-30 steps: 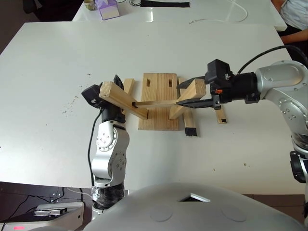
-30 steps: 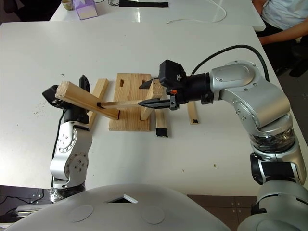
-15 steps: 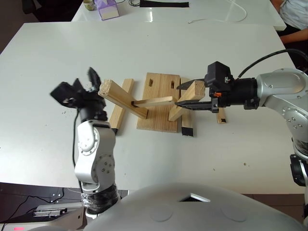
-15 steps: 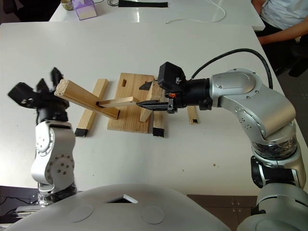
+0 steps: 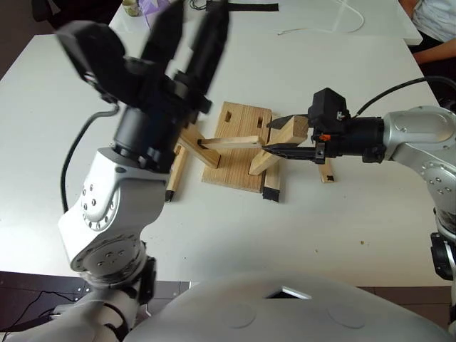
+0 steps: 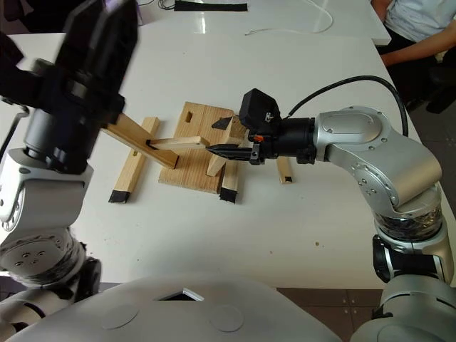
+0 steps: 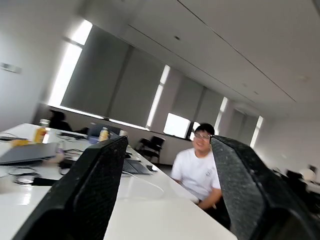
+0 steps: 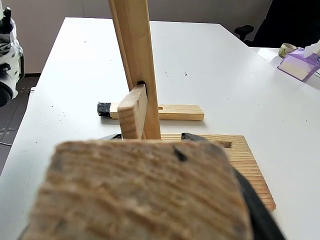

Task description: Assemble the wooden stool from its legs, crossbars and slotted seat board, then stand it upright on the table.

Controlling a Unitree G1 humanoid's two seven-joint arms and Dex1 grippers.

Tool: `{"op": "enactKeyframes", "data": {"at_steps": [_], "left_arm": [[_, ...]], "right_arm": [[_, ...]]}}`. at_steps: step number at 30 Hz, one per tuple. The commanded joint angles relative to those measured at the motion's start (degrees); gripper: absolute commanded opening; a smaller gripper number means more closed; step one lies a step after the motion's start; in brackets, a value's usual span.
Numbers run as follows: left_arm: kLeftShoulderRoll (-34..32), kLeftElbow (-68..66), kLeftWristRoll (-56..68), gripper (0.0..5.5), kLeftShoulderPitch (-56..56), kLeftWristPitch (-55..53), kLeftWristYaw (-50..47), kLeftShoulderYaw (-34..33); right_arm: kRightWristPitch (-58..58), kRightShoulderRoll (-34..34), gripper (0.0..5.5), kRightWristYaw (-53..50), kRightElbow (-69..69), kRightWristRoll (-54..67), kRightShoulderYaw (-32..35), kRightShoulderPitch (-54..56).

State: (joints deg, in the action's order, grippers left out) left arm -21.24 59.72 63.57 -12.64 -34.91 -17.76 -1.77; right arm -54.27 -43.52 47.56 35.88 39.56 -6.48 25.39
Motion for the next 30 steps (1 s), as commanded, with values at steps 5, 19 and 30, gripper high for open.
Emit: {"op": "enactKeyframes", "data": {"at_steps": [5, 19, 30], "left_arm": [[-15.3, 0.3, 2.0, 3.04, 16.8, 1.2, 2.5, 5.0], [-8.6, 0.3, -29.9, 3.04, 26.4, 1.9, -3.9, 24.1], [-2.5, -1.5, -43.1, 3.04, 27.0, -2.2, -3.3, 27.5]], "right_arm": [[-1.8, -2.0, 2.01, -0.8, 0.4, -0.5, -1.6, -0.9], [-2.3, -2.0, 2.01, 0.4, 1.9, -1.4, -7.3, 8.6], [-5.7, 0.8, 2.01, 0.1, 0.4, 1.3, -7.3, 11.0]]}}
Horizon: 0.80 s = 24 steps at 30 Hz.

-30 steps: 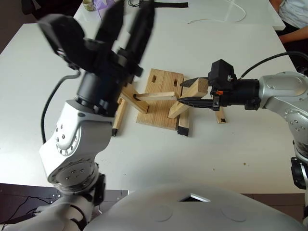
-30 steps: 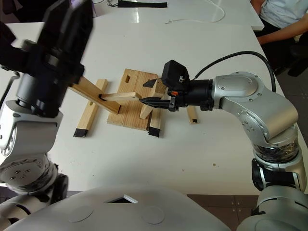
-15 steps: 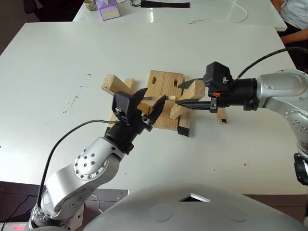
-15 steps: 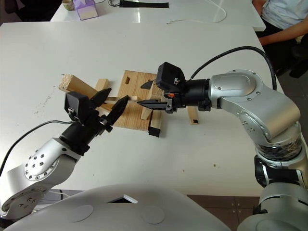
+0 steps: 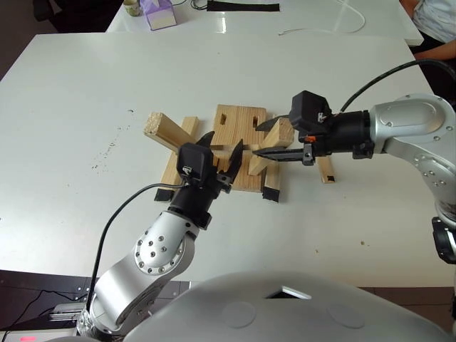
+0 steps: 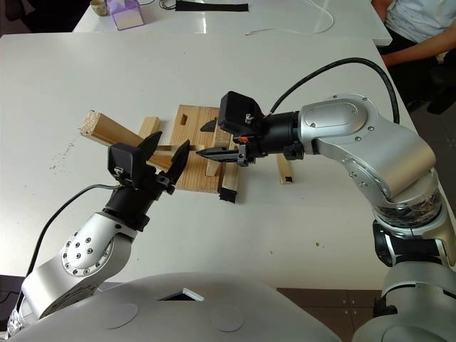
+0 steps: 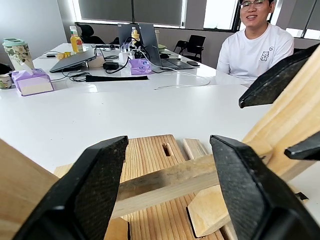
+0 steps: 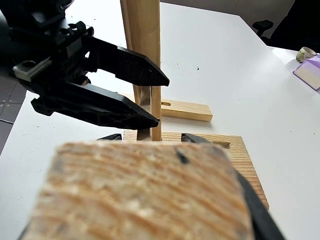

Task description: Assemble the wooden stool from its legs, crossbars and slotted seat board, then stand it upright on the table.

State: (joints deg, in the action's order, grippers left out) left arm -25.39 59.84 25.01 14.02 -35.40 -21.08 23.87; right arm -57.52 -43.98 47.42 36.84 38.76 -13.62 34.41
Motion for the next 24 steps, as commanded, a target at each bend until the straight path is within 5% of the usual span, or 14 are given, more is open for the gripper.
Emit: {"op": "enactKeyframes", "data": {"at_steps": [1, 24], "left_arm": [[2.6, -1.8, -5.6, 3.04, 0.3, -1.7, 0.1, 2.1], [11.9, -10.3, -26.8, 3.04, 3.9, 0.2, 4.6, 5.9]], "right_arm": [[-2.8, 1.3, 2.01, 0.2, -0.6, 2.0, -0.3, 2.2], [-5.5, 5.5, 2.01, 1.5, -1.3, 3.6, -2.8, 9.2]]}}
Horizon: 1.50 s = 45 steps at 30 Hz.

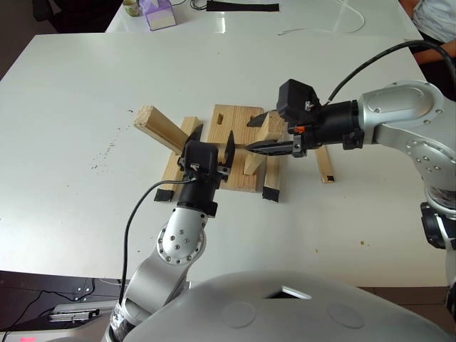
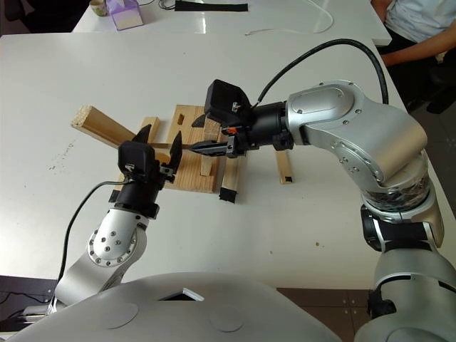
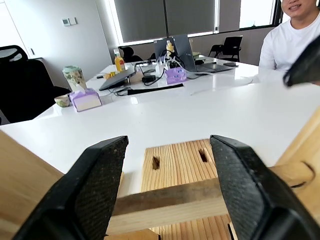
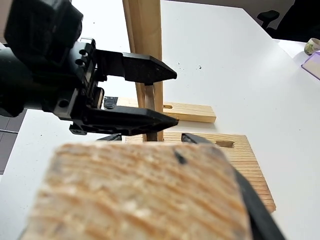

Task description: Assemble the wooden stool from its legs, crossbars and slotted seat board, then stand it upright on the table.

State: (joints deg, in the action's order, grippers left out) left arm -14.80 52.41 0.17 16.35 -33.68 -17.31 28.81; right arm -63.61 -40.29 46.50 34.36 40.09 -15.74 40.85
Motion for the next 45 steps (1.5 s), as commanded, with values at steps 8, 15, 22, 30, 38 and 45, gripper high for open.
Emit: {"op": "enactKeyframes", "data": {"at_steps": [8, 15, 22, 30, 38, 45], "left_arm": [[4.4, -2.3, -5.4, 3.04, 2.0, -0.4, 2.7, 0.4], [11.8, 7.6, 2.7, 3.04, -20.7, -3.2, 6.7, -16.8], [4.8, 7.0, 20.6, 3.04, -43.8, -17.2, 7.9, -51.5], [-5.6, -4.6, 20.5, 2.04, -21.3, -14.4, 19.9, -74.6], [16.9, 6.7, 35.3, 0.77, -11.5, -16.4, 21.9, -12.3], [12.4, 5.4, 28.8, 0.00, -7.6, -9.2, 16.6, -35.5]], "right_arm": [[0.3, 3.6, 2.01, 1.6, -0.4, 0.7, -1.9, 4.0], [-3.0, 3.4, 2.01, -4.0, 0.7, 0.3, 1.4, 1.2], [-3.8, -0.2, 2.01, -5.6, 0.9, 0.2, 6.5, -2.7], [5.1, -4.8, 2.01, 5.2, -6.9, -2.9, 2.1, -0.6], [11.1, -0.6, 2.01, 19.1, -13.4, -2.5, -4.8, 4.7], [12.2, -0.2, 2.01, 19.8, -14.4, -6.0, -5.2, 4.3]]}}
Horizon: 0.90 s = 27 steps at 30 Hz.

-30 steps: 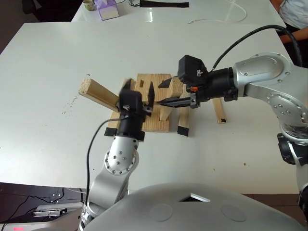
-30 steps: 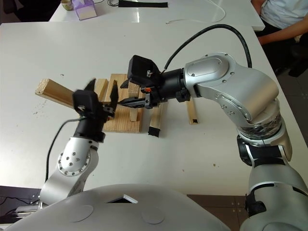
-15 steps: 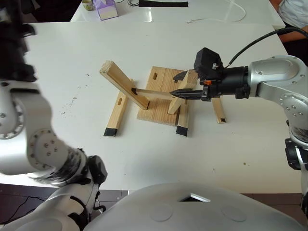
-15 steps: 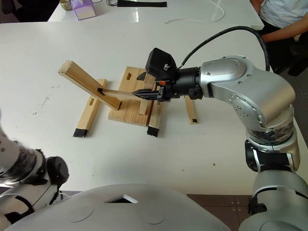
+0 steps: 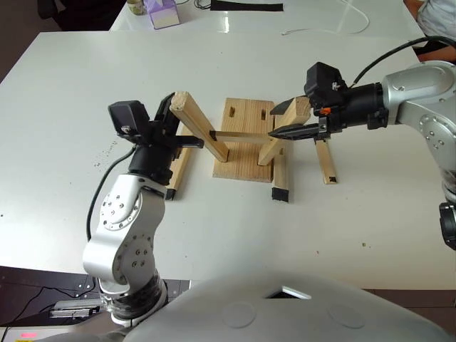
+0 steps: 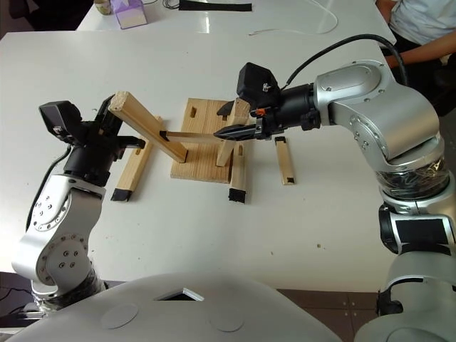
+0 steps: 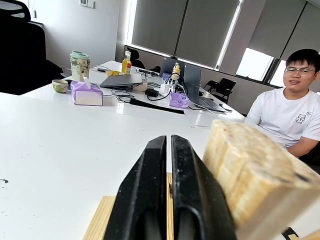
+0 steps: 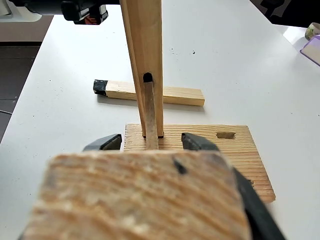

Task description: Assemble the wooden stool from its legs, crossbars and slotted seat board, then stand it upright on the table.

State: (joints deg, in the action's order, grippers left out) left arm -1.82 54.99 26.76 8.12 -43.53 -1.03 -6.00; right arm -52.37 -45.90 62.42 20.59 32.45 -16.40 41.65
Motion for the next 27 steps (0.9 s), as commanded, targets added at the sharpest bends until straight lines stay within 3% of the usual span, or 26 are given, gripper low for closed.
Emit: {"op": "enactKeyframes", "data": {"at_steps": [1, 3, 5, 8, 11, 13, 16, 18, 22, 25, 27], "left_arm": [[-0.2, 1.2, 2.4, 0.00, -1.3, 2.4, -3.5, -8.7], [-2.4, -2.5, 1.5, 0.00, -4.0, 4.9, -9.8, -23.0], [-5.7, -4.4, -1.8, 0.00, -2.2, 4.8, -12.1, -31.0], [-10.3, -3.2, -1.4, 0.00, 2.6, 3.8, -5.5, -28.7], [-10.1, -2.4, 2.0, 0.00, 2.0, 3.8, -4.7, -29.3], [-9.1, 0.8, 6.7, 0.00, 2.6, 1.7, -1.7, -20.8], [-7.2, 4.8, 13.7, 0.00, -2.0, 2.5, 5.4, 18.2], [-2.5, 5.0, 15.9, 0.00, -1.0, 1.1, 3.5, 25.1], [-8.1, 5.0, 13.6, 0.00, 3.1, 3.4, 3.4, 17.8], [-7.5, 3.1, 9.1, 0.00, 4.1, 2.2, 0.5, 11.6], [-5.6, -0.9, 5.1, 0.00, 3.2, 4.8, -4.8, 2.9]], "right_arm": [[1.1, 4.9, 2.01, 4.0, -0.8, 1.1, -4.2, 3.3], [0.8, 4.1, 2.01, 3.8, -1.2, 0.2, -3.1, 3.3], [0.6, 4.1, 2.01, 3.3, -1.4, -0.3, -2.5, 3.6], [-0.1, 4.7, 2.01, 1.9, -0.8, -0.3, -1.7, 3.4], [-1.0, 5.3, 2.01, 1.2, -0.3, -0.1, -1.1, 3.7], [-1.5, 5.6, 2.01, 1.1, 0.1, 0.1, -1.1, 4.0], [-3.0, 7.1, 2.01, 0.9, 1.2, 1.1, -1.6, 4.5], [-3.6, 7.8, 2.01, 0.7, 2.0, 1.5, -2.0, 4.5], [-3.4, 7.9, 2.01, 0.7, 1.6, 1.2, -2.1, 4.2], [-4.0, 7.9, 2.01, -0.4, 2.1, 1.3, -1.5, 3.3], [-4.4, 7.8, 2.01, -1.4, 2.3, 0.9, -1.0, 2.9]]}}
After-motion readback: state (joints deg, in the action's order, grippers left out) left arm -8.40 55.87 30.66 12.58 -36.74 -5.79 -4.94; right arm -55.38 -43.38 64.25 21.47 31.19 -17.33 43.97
